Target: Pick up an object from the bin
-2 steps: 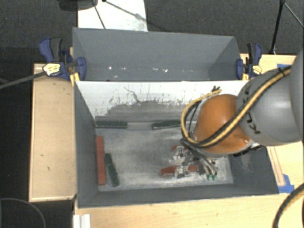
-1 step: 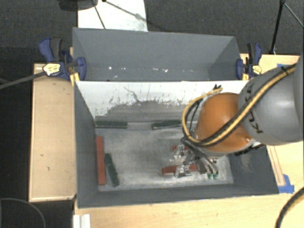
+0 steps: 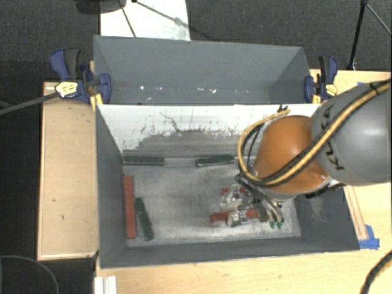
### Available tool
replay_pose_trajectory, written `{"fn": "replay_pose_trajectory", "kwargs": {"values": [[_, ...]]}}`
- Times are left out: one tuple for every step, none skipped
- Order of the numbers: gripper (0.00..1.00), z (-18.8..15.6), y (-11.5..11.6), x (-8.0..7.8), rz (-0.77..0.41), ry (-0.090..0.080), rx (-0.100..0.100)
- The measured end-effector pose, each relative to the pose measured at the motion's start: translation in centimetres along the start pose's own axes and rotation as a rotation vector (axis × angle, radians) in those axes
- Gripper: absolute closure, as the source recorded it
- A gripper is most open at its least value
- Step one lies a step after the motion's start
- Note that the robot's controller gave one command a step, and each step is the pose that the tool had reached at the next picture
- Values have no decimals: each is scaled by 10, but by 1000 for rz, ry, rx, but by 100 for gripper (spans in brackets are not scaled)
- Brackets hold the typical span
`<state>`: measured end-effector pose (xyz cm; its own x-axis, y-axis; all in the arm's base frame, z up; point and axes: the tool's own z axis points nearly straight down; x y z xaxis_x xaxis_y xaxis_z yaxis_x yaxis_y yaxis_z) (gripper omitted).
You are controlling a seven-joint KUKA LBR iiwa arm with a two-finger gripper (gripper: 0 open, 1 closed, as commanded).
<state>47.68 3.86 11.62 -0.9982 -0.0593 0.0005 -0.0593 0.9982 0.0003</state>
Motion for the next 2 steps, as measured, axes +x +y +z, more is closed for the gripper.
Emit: {"fn": "replay_pose_trajectory", "kwargs": {"values": [[100, -7, 0, -1, 1, -5, 0], [100, -18, 0, 0, 2, 1, 0]]}}
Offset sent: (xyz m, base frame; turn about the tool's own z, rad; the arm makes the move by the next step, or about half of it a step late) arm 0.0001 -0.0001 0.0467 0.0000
